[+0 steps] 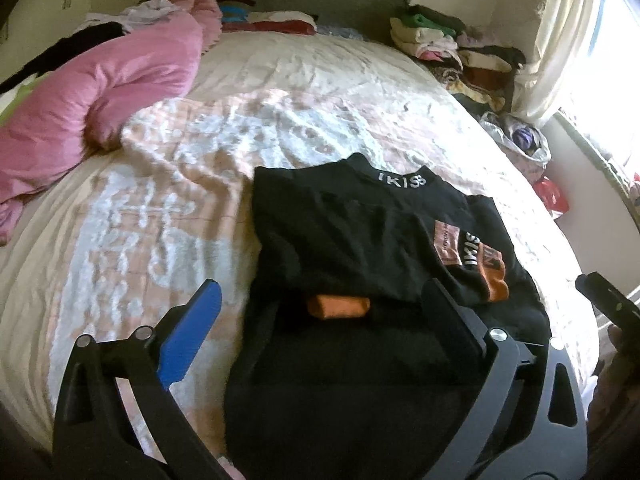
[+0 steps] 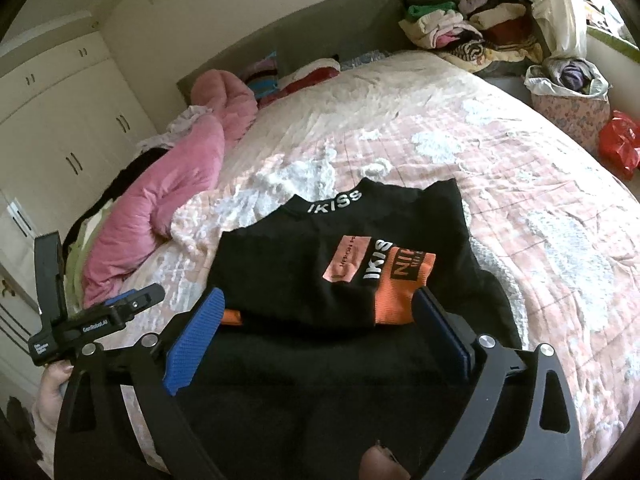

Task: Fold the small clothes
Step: 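Move both tools down to the sweatshirt hem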

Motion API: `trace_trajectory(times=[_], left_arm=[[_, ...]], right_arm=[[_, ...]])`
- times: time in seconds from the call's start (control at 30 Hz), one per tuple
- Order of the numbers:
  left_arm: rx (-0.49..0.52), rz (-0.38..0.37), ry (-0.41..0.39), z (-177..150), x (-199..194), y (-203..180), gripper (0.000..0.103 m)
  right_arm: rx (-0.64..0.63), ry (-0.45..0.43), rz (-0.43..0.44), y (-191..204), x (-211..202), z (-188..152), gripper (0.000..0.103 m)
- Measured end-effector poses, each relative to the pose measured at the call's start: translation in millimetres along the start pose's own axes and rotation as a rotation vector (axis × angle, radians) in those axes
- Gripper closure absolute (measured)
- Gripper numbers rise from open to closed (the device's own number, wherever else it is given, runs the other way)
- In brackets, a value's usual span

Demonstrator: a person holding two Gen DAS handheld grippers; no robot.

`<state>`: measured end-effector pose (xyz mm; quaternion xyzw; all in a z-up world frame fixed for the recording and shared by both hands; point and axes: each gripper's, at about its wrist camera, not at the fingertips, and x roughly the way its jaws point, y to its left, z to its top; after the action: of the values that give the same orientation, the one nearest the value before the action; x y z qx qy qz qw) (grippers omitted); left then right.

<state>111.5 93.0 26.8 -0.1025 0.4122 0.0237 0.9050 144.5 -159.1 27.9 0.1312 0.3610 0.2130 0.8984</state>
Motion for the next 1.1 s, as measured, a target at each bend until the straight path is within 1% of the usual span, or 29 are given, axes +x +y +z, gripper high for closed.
trace_trajectory(times=[0.13,0.3,0.5,0.6,0.83,1.1], left_arm=[[-0.002,0.008,-0.011,-5.8,-13.0,7.9,0.009],[0.003,0.019,-0.014,-15.9,-25.4,15.3,0.009],[0.001,0.035,-0.031,-28.0,-44.6,23.4,0.009],[0.016,0.058,-0.033,-35.8,-52.6,26.6,0.009],[0.009,0.093,-0.008,-58.8,-60.2,40.3,0.009],[-0.006,0.124,0.042,-79.9,-54.6,55.6,0.009]], right_arm=[[0.018,-0.035,0.004,-1.8,-19.2,-2.3,0.008],[0.034,-0.070,-0.020,-11.0,-45.3,-7.9,0.008],[0.058,-0.095,-0.036,-26.0,-70.2,-16.3,0.007],[0.062,-0.102,-0.046,-32.4,-81.0,-22.0,0.007],[0.054,-0.082,-0.065,-39.4,-90.0,-38.4,0.007],[0.050,-0.030,-0.079,-45.2,-82.3,-57.1,0.007]])
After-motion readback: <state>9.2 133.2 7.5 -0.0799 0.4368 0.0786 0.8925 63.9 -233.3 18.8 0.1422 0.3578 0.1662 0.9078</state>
